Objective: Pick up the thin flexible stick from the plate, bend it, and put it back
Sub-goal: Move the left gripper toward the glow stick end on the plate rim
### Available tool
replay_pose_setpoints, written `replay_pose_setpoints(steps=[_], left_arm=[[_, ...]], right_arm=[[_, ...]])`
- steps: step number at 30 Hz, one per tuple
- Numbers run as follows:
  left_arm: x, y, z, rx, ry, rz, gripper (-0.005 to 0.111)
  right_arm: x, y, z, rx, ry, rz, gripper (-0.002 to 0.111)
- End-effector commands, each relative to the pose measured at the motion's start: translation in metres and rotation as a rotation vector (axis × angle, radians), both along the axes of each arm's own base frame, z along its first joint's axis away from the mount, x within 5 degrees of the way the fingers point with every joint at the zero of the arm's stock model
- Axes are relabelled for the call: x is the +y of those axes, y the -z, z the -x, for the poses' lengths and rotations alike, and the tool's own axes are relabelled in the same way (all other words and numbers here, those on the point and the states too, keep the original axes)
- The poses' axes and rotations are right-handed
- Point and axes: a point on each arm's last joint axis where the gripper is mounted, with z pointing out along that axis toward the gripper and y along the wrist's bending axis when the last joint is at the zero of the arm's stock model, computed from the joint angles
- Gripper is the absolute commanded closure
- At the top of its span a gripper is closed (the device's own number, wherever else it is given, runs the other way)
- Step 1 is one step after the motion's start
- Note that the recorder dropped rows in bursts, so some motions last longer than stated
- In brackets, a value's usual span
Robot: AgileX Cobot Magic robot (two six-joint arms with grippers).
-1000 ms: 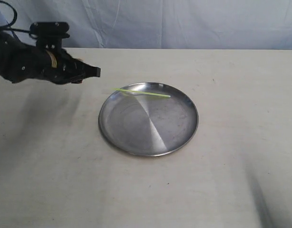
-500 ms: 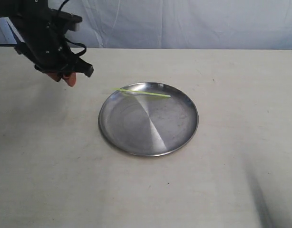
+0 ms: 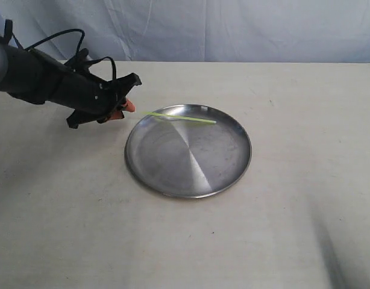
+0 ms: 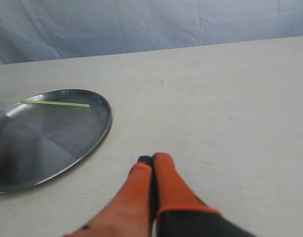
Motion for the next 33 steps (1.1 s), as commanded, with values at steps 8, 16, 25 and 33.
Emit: replay_pose_setpoints(steps=[8,16,25,33], left_arm=[[0.001,0.003,-0.002,-0.055,0.005,0.026,0.047],[-0.002,0.026,-0.004,-0.013,-0.013,0.071,0.051],[-0.006,0.017,-0.013,-0.068,0.028,0.072,0.051],[-0.008,0.031,-0.015,-0.034,0.029,0.085,0.051]], right_arm=[[0.000,0.000,0.000,-0.011,0.003,0.007,0.108],[0.000,0.000,0.000,-0.011,0.003,0.007,0.108],[0.000,0.000,0.000,-0.011,0.003,0.007,0.108],[0.000,0.000,0.000,-0.016,0.004,0.007,0.108]])
